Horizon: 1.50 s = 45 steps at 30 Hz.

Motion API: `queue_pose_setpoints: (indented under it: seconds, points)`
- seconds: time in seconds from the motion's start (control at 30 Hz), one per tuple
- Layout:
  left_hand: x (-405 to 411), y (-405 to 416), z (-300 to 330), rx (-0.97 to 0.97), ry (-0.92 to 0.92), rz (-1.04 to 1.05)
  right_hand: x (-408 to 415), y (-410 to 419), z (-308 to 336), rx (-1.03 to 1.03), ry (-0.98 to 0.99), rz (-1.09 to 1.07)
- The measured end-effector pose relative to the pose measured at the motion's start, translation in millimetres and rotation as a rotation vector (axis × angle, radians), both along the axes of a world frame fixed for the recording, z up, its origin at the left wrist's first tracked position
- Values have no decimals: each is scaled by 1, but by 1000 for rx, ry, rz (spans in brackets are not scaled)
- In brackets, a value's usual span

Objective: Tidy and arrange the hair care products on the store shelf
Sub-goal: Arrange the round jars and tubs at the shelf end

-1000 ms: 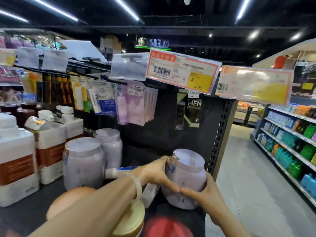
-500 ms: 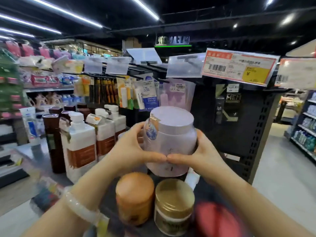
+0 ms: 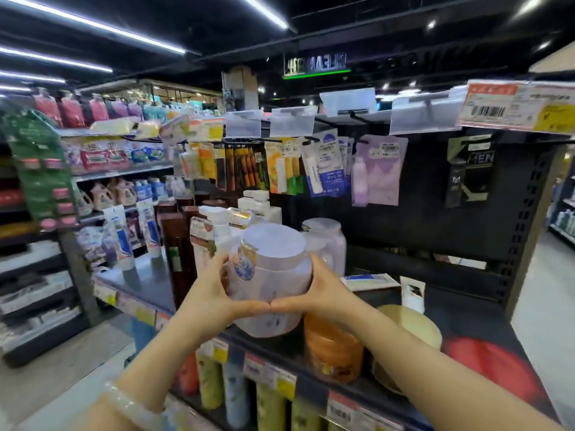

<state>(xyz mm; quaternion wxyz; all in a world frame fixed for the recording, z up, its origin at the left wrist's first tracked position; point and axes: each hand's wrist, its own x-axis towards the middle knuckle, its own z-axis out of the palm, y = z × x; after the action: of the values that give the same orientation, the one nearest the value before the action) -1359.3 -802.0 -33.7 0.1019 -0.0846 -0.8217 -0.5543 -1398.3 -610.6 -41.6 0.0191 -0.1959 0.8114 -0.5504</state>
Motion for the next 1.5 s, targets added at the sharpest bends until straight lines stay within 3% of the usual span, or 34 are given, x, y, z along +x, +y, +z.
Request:
queue_pose_setpoints:
  seconds: [0.27,0.47,0.7,0.9,1.0,1.1,1.17,1.27,1.4,1.5]
  points:
    - [-27,-5,-39,48,-122,-60,-6,-5,-9,167,5,-37]
    - [-32,1,-59,30,-105,-100,-13,-6,-10,335,-21,-62]
    - [-31,7,-71,-124,-11,25,-22,-3,-14,399,-33,-105]
    - [-27,7,-63,-170,-42,61,-19,-9,-15,419,-25,-135]
    - [-11,23,-51,-240,71,168,-16,-8,-12,438,-28,-130]
    - [4,43,-30,-322,341,247,-14,9,5,469,-28,-113]
    - [5,54,-15,-348,470,227,-11,31,20,495,30,-170]
    - [-5,74,0,-388,492,129,-13,77,33,436,60,-309]
    - [-21,107,2,-488,416,-33,-30,147,11,482,-94,-519]
    - [-31,134,5,-605,250,-139,-43,179,-10,619,-184,-571]
